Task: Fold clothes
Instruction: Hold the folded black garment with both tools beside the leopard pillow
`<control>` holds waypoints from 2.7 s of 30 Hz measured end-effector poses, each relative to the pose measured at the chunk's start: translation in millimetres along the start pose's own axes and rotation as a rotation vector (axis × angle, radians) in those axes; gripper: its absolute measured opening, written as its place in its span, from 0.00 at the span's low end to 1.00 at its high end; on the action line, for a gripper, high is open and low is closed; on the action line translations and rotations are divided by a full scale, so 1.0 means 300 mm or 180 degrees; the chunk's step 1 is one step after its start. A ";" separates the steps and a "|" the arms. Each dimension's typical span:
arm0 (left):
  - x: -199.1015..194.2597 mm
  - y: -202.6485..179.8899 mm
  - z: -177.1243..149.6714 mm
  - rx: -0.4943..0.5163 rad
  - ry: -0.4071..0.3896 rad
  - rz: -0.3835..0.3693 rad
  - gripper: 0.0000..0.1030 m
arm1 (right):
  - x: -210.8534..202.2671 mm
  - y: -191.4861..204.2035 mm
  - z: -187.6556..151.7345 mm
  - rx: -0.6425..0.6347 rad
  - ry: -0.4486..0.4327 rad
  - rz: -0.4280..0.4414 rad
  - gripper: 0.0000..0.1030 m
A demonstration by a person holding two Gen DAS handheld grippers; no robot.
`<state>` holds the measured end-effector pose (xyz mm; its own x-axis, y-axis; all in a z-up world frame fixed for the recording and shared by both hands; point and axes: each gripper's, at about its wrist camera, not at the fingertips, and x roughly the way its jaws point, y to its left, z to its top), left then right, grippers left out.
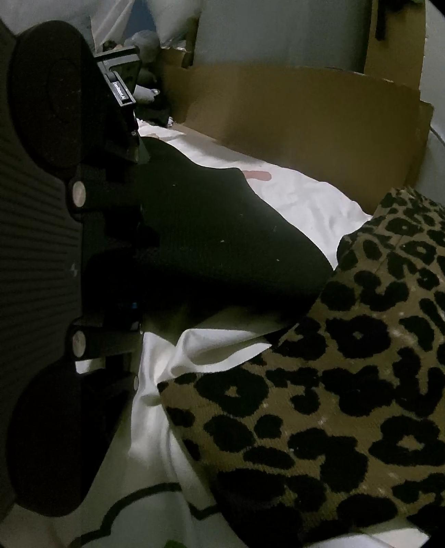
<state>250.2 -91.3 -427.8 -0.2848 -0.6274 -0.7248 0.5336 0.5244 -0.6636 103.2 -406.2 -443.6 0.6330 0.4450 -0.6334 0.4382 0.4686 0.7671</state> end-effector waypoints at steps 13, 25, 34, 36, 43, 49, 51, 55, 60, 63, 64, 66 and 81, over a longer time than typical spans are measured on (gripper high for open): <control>-0.049 -0.068 -0.015 0.0362 -0.0062 0.0036 0.41 | -0.024 0.050 -0.014 -0.0144 0.0005 0.0154 0.33; 0.001 -0.009 0.017 0.0126 0.0100 0.0036 0.65 | -0.017 -0.005 -0.006 -0.0099 -0.0022 0.0000 0.37; 0.040 -0.030 0.042 0.0164 0.0138 -0.0099 0.68 | 0.049 0.028 0.002 -0.0211 0.0055 0.0027 0.37; 0.042 -0.026 0.043 0.0148 0.0137 -0.0127 0.65 | 0.054 0.028 0.004 -0.0225 0.0063 0.0031 0.37; 0.037 -0.009 0.039 0.0082 0.0102 -0.0170 0.51 | 0.055 0.023 0.006 -0.0236 0.0070 0.0046 0.33; 0.052 -0.032 0.050 0.0136 0.0117 -0.0052 0.50 | 0.057 0.039 0.010 -0.0275 0.0085 0.0043 0.20; 0.057 -0.031 0.054 0.0135 0.0123 -0.0045 0.49 | 0.064 0.039 0.012 -0.0252 0.0093 0.0022 0.20; 0.050 -0.039 0.047 0.0143 0.0092 0.0027 0.43 | 0.064 0.047 0.013 -0.0273 0.0091 -0.0006 0.16; 0.029 -0.096 0.031 0.0266 0.0005 0.0239 0.37 | 0.029 0.083 0.021 -0.0190 0.0012 -0.0049 0.10; 0.012 -0.122 0.026 0.0317 -0.0036 0.0329 0.35 | 0.019 0.125 0.013 -0.0325 -0.0034 -0.0156 0.10; 0.005 -0.130 0.023 0.0327 -0.0050 0.0353 0.35 | 0.016 0.135 0.012 -0.0352 -0.0048 -0.0181 0.09; -0.007 -0.149 0.016 0.0364 -0.0082 0.0403 0.35 | 0.012 0.150 0.009 -0.0389 -0.0073 -0.0222 0.09; -0.127 -0.282 -0.052 0.0478 -0.0380 0.0663 0.33 | -0.025 0.254 -0.021 -0.0688 -0.0192 -0.0295 0.08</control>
<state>203.6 -102.9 -346.9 -0.0657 -0.5831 -0.8097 0.6853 0.5635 -0.4614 127.9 -368.9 -381.0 0.6363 0.3490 -0.6880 0.3536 0.6606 0.6622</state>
